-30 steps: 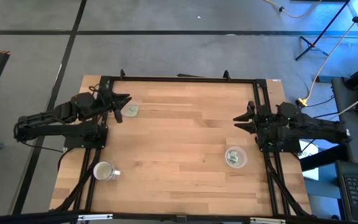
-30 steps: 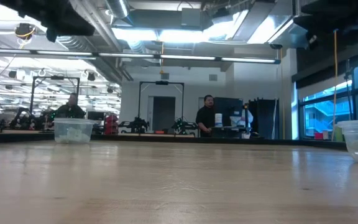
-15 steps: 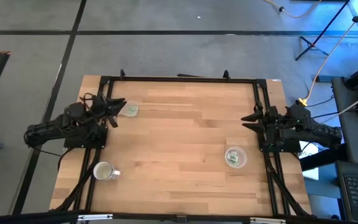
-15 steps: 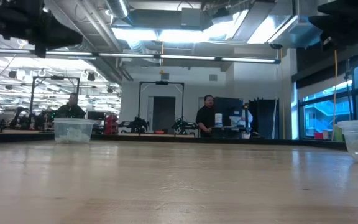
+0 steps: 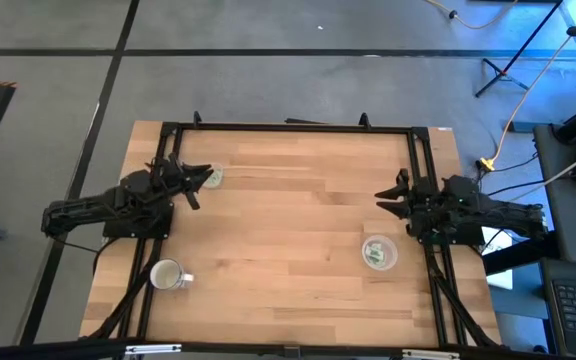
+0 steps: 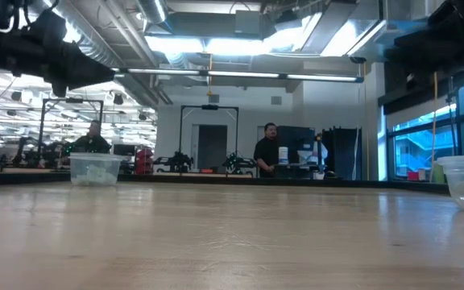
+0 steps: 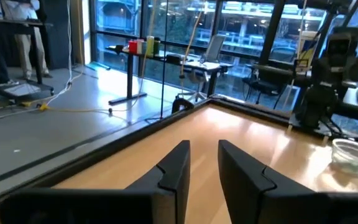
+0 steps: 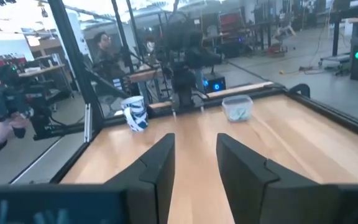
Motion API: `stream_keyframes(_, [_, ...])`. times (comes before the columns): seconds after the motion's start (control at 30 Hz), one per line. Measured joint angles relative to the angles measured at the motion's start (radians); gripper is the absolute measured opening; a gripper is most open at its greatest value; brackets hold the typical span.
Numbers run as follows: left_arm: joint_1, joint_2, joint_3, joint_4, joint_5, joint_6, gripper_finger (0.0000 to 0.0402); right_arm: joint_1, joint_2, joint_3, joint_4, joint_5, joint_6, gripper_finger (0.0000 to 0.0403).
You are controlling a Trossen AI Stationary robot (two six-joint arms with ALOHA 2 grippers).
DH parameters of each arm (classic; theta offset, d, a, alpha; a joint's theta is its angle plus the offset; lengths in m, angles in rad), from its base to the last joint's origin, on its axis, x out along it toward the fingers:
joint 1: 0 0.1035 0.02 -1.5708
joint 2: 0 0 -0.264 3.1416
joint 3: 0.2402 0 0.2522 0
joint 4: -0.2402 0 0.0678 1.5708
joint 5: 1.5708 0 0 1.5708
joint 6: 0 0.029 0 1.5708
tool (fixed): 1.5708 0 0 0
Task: Pick and place Stevia / Truvia into bins
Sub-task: Return to Home Position
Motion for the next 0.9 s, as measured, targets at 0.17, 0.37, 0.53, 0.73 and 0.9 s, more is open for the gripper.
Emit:
stream_keyframes(0.17, [0.0, 0.0, -0.045, 0.034, 0.002, -0.005, 0.0077, 0.0, 0.0, -0.061, 0.092, 0.0, 0.005, 0.0123])
stream_keyframes(0.37, [0.0, 0.0, -0.067, 0.061, 0.0, -0.005, 0.0077, 0.0, 0.0, -0.074, 0.084, 0.0, 0.032, 0.0123])
stream_keyframes(0.53, [0.0, 0.0, -0.067, 0.061, -0.028, -0.002, 0.0077, 0.0, 0.0, -0.074, 0.074, 0.0, 0.007, 0.0123])
stream_keyframes(0.73, [0.0, 0.0, -0.067, 0.061, -0.037, 0.038, 0.0077, 0.0, 0.0, -0.075, 0.058, 0.0, -0.032, 0.0123])
stream_keyframes(0.9, [0.0, 0.0, -0.067, 0.061, -0.036, 0.032, 0.0077, 0.0, 0.0, -0.075, 0.051, 0.001, -0.062, 0.0123])
